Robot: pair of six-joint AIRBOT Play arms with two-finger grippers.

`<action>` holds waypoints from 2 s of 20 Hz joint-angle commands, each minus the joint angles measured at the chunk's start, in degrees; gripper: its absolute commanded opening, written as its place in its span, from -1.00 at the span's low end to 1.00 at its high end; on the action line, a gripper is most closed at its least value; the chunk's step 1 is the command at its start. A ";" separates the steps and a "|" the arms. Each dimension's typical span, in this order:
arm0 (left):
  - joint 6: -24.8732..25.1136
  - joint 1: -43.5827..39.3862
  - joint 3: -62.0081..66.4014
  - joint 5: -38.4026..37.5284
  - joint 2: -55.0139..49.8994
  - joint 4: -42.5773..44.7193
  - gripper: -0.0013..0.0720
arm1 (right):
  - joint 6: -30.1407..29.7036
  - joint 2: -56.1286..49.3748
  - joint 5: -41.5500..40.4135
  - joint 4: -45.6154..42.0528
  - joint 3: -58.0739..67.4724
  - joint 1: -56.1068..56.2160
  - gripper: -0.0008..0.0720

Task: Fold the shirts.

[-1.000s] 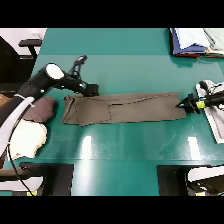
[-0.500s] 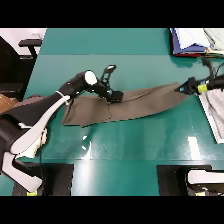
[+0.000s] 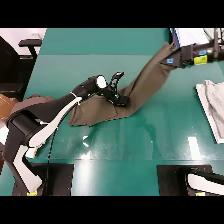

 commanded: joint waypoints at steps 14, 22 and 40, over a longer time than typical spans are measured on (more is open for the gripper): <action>-0.39 29.40 8.39 -11.85 36.46 21.03 -0.89 | -4.59 -17.31 -26.01 3.93 4.90 40.35 -0.58; -0.35 33.14 8.33 -17.27 40.04 21.44 -0.89 | -1.62 -25.66 -11.85 -6.56 8.90 36.17 0.28; -0.35 32.85 8.33 -16.28 39.98 18.58 -0.89 | 0.63 -29.35 -19.26 4.57 -14.12 19.41 0.54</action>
